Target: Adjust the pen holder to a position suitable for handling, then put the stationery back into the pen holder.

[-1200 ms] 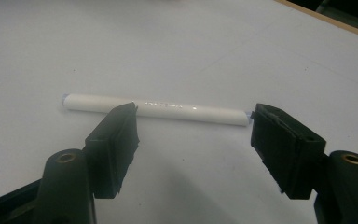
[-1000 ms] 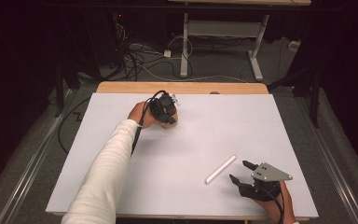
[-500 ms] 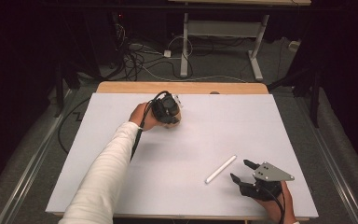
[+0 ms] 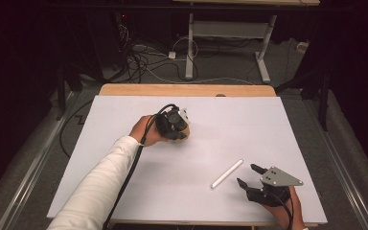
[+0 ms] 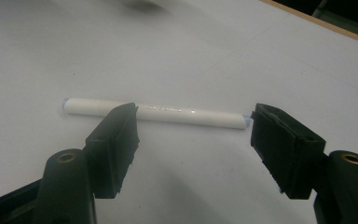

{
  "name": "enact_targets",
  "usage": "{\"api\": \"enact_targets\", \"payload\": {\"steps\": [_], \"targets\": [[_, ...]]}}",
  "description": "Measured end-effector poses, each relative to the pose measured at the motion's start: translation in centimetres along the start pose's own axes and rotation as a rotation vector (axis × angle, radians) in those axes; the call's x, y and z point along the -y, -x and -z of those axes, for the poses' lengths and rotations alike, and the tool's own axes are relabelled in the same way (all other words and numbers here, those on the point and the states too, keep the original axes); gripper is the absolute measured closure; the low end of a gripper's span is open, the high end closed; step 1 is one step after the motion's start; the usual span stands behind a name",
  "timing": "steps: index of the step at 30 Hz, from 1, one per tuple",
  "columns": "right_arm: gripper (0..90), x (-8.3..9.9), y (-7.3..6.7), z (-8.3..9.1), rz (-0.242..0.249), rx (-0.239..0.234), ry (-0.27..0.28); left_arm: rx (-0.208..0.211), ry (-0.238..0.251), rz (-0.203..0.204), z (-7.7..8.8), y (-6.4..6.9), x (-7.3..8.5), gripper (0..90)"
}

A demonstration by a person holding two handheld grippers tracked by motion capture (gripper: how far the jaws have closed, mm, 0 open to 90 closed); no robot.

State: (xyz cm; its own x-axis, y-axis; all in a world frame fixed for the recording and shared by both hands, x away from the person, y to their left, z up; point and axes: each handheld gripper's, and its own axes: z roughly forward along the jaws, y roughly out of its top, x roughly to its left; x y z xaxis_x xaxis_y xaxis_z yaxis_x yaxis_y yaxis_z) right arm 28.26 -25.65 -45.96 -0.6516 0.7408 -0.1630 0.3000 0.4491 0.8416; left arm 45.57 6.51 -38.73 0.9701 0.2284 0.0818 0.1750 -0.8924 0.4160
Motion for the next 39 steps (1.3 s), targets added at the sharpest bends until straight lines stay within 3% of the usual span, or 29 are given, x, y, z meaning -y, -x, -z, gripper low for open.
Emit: {"api": "enact_targets", "payload": {"steps": [7, 12, 15, 19, 21, 25, 26, 28, 29, 30, 35, 36, 39], "targets": [[31.7, 0.0, -0.2, -0.1, 0.005, -0.004, -0.004, 0.052, -0.033, -0.044, -0.4, 2.2, -0.5, 79.4], [31.7, 0.0, -0.3, -0.2, 0.007, -0.007, -0.011, 0.060, -0.052, -0.065, -1.2, 2.8, -0.4, 79.2], [31.7, 0.0, -0.4, -0.3, 0.005, -0.009, -0.013, 0.077, -0.061, -0.056, -1.8, 2.8, -0.2, 78.2], [31.7, 0.1, -0.3, -0.4, 0.004, -0.011, -0.019, 0.082, -0.043, -0.063, -2.0, 2.9, 0.0, 77.5], [31.7, 0.1, -0.3, -0.4, 0.002, -0.010, -0.018, 0.052, -0.022, -0.066, -1.8, 3.2, -0.1, 72.6], [31.7, 0.1, -0.3, -0.4, 0.007, -0.007, -0.020, 0.033, -0.004, -0.078, -1.1, 3.4, 0.0, 66.3], [31.7, 0.1, -0.3, -0.3, 0.010, -0.008, -0.019, 0.029, 0.005, -0.079, -0.9, 3.5, 0.0, 61.3], [31.7, 0.1, -0.3, -0.2, 0.011, -0.008, -0.014, 0.009, 0.037, -0.078, -0.2, 3.7, 0.2, 57.6], [31.7, 0.1, -0.3, -0.2, 0.008, -0.004, -0.012, 0.003, 0.078, -0.081, 0.5, 4.1, 0.5, 55.9], [31.7, 0.1, -0.3, -0.1, 0.006, -0.005, -0.010, 0.003, 0.078, -0.081, 0.5, 4.1, 0.5, 54.9], [31.6, -0.1, -0.4, 0.0, 0.012, -0.007, 0.000, -0.108, 0.168, -0.093, 3.2, 5.7, 2.0, 43.8], [31.6, -0.1, -0.4, 0.0, 0.012, -0.007, 0.000, -0.108, 0.168, -0.093, 3.2, 5.7, 2.0, 43.0], [31.6, 0.0, -0.3, 0.1, 0.009, -0.005, 0.003, -0.169, 0.223, -0.069, 4.1, 6.2, 3.2, 35.8]]}}
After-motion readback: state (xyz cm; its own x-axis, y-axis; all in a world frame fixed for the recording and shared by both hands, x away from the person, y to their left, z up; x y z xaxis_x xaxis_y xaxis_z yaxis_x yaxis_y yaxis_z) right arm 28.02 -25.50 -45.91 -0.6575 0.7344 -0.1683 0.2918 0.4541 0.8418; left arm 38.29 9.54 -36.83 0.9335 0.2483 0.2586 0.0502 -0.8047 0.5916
